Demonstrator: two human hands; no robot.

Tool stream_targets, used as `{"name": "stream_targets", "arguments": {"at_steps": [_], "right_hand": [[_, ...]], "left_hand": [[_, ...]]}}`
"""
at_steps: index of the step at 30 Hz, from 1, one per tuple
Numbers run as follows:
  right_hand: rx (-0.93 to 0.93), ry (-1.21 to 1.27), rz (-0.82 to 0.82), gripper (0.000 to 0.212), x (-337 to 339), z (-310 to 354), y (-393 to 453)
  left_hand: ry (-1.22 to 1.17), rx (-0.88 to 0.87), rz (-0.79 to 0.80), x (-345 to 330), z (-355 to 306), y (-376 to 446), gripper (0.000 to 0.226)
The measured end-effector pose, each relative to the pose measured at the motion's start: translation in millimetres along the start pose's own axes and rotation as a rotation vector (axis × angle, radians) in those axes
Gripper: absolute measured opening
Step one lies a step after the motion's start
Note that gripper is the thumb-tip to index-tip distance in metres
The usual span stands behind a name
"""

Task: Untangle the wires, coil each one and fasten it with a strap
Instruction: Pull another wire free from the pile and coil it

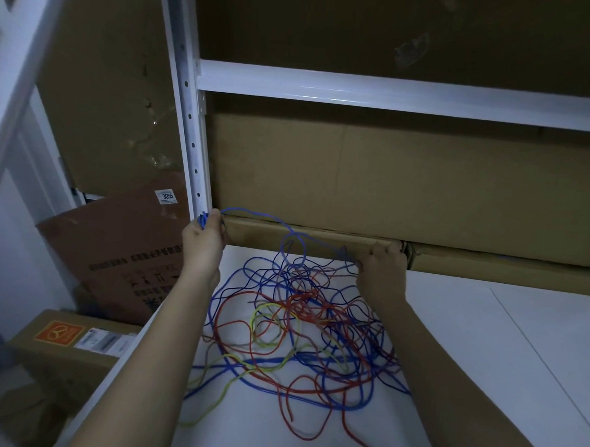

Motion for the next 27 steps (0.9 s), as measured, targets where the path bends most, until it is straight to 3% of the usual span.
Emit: {"name": "stream_targets", "arguments": {"at_steps": [2, 5, 9, 11, 17, 21, 23, 27], "right_hand": [[-0.005, -0.143, 0.083, 0.017, -5.3, 0.2, -4.2], [-0.018, -0.176, 0.044, 0.015, -9.0, -5.3, -8.4], [-0.003, 0.157, 0.225, 0.046, -20.9, -2.4, -5.3], [0.011, 0.379, 0.291, 0.051, -13.4, 11.5, -4.6], [0.118, 0.85, 0.067, 0.04, 56.9, 54.6, 10.6], [0.186, 1.002, 0.351, 0.048, 55.4, 91.2, 12.9], [0.157, 1.031, 0.373, 0.038, 47.9, 96.7, 14.9], [0.088, 1.197, 0.176, 0.006, 48.3, 95.3, 23.6]], "left_hand": [[-0.041, -0.024, -0.042, 1.3, -2.1, -0.1, 0.036], [-0.082, -0.051, -0.063, 5.9, -6.6, 1.1, 0.034], [-0.002, -0.058, 0.094, -4.4, -7.7, -3.2, 0.038], [0.04, -0.066, 0.173, -13.9, -7.0, -8.8, 0.038], [0.17, -0.104, 0.359, -38.2, -11.6, -30.1, 0.037], [0.191, -0.181, 0.558, -57.1, -23.4, -48.9, 0.04], [0.193, -0.179, 0.621, -61.2, -25.9, -53.8, 0.04], [0.021, -0.037, 0.742, -63.3, -24.1, -59.9, 0.037]]}}
Point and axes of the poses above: each hand's wrist, its own y-axis towards the middle knuckle, its own x-axis out of the back of the hand, z = x × y, the point moved 6 cm from there along y, towards the middle knuckle, and after that the axes turned 2 degrees about -y, right-handed, at the moved point
